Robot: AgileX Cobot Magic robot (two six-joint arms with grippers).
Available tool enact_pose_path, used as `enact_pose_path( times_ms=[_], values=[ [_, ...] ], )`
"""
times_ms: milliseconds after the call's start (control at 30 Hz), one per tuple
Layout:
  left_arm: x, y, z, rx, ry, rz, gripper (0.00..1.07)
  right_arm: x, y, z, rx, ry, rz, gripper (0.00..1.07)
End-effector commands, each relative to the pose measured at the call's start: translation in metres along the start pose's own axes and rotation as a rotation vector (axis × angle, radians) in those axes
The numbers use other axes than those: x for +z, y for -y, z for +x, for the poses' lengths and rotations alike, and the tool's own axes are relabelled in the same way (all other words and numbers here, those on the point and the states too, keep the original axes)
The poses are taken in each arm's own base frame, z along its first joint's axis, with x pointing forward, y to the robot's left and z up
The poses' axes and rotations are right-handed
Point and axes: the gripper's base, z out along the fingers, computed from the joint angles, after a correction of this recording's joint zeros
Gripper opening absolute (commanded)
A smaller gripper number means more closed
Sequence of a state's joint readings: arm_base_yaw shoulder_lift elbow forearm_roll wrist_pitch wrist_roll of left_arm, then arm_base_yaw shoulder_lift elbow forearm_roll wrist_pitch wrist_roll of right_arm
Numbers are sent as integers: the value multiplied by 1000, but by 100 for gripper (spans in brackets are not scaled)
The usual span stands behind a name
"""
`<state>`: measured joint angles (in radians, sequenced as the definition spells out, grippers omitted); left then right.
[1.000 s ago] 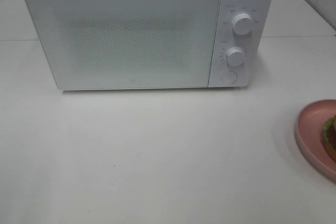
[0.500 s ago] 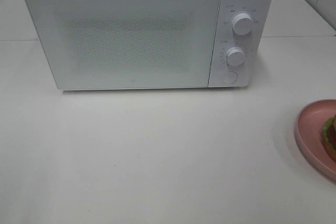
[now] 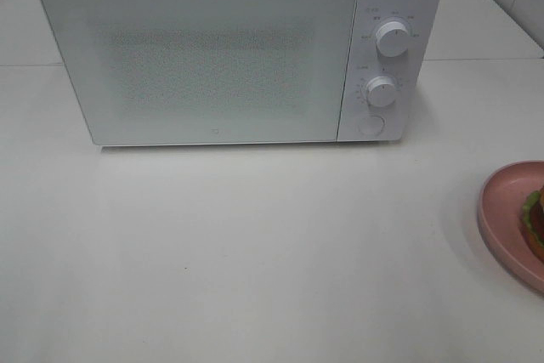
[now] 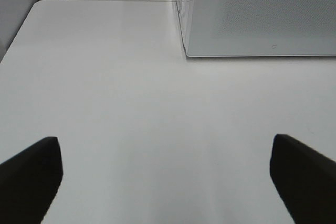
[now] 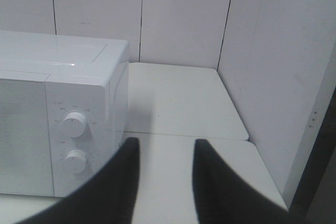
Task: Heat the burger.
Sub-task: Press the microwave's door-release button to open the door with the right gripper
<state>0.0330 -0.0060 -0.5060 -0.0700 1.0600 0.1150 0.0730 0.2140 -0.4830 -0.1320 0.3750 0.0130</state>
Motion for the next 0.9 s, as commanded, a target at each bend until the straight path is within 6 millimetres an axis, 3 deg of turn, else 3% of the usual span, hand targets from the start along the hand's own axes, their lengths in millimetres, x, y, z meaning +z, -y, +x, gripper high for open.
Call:
enact_pose_path(
  times_ms=[33,67,100,133,167,233,267,333,433,533,900],
  values=[
    [-2,0,0,-10,32,-1,101,30,-2,0,-67,44,0,1],
    [-2,0,0,-10,32,-1,101,47,-6,4,-71,52,-19,0],
    [-2,0,0,-10,32,-1,101,47,-6,4,-71,52,-19,0],
    [-2,0,0,-10,32,-1,101,63,-9,8,-62,77,-39,0],
    [-2,0,0,-10,32,-1,101,63,-9,8,-62,77,-39,0],
    [-2,0,0,-10,32,-1,101,87,-14,14,-44,97,-67,0],
    [-2,0,0,-10,32,-1,101,87,-14,14,-44,97,-67,0],
    [-2,0,0,-10,32,-1,101,106,-18,19,-35,126,-91,0],
    [-2,0,0,-10,32,-1,101,112,-19,23,-33,117,-99,0],
    [-2,0,0,-10,32,-1,101,142,-24,43,-36,35,-127,0],
    [-2,0,0,-10,32,-1,101,190,-36,85,47,7,-177,0]
  ],
)
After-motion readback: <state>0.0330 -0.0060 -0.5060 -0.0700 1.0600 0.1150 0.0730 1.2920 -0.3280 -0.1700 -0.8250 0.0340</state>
